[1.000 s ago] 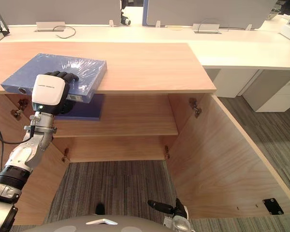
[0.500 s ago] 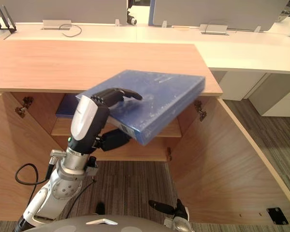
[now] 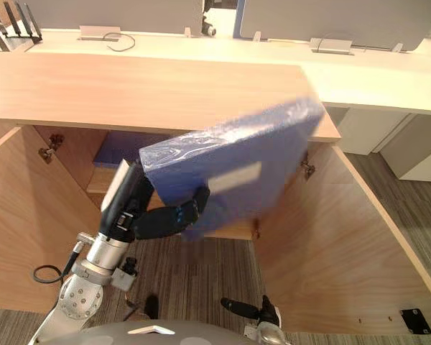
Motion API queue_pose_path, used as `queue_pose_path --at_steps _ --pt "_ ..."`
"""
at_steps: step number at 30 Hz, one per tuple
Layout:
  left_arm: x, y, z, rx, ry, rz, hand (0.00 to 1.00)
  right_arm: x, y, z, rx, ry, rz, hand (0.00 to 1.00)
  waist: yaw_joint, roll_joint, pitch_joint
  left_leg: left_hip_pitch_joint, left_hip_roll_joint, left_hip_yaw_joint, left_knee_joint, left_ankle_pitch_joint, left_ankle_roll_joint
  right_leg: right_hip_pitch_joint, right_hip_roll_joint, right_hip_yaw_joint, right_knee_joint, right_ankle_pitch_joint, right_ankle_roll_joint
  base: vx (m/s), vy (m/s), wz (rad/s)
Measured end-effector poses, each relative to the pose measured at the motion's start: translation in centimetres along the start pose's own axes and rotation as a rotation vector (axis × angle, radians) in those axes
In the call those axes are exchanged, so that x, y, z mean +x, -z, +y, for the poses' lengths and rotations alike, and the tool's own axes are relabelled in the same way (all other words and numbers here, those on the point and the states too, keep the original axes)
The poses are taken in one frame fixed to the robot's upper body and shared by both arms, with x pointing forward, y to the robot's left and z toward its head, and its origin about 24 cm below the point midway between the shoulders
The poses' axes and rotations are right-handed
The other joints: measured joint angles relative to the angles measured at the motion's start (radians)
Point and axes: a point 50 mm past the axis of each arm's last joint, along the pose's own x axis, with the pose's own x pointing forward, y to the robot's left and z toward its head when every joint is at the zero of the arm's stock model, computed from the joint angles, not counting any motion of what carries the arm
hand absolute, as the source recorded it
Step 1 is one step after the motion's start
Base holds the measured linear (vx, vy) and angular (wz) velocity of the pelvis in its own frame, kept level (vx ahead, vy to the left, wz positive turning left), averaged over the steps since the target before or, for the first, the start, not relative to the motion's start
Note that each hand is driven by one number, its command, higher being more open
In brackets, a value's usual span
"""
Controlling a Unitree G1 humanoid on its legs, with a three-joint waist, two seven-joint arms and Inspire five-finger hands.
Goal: Walk over to the cabinet, pick up the folder, carry it to the office cabinet, place the folder inside the office cabinet, then close the office cabinet door
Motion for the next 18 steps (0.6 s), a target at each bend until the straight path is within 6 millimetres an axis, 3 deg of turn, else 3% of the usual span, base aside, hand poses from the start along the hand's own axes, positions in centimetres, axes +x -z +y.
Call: queue_pose_path --at_steps 7,14,18 --pt "-0.1 0.6 1.4 -0.439 -0.008 0.052 0.0 0.0 0.2 0.0 0.004 -0.033 0.019 1.0 0.003 0.004 -0.003 0.008 -0.004 -0.001 0.0 -0.004 0.001 0.021 -0.002 -0.005 -0.012 0.002 0.0 0.02 -0.001 0.01" --pt "-0.4 0.8 1.5 -0.501 -0.008 0.066 0.0 0.0 0.1 -0.1 -0.035 -0.047 0.012 1.0 0.003 0.019 -0.014 0.021 -0.002 0.002 -0.002 -0.009 0.004 0.03 0.0 -0.002 -0.012 0.001 -0.002 -0.01 -0.003 -0.01" --pt "-1.7 1.8 1.7 -0.507 -0.064 0.128 0.0 0.0 -0.2 -0.2 -0.036 -0.044 -0.004 1.0 0.003 0.022 -0.017 0.022 -0.001 0.002 -0.002 -0.007 0.001 0.029 0.0 -0.002 -0.012 0.001 -0.002 0.0 0.0 0.0"
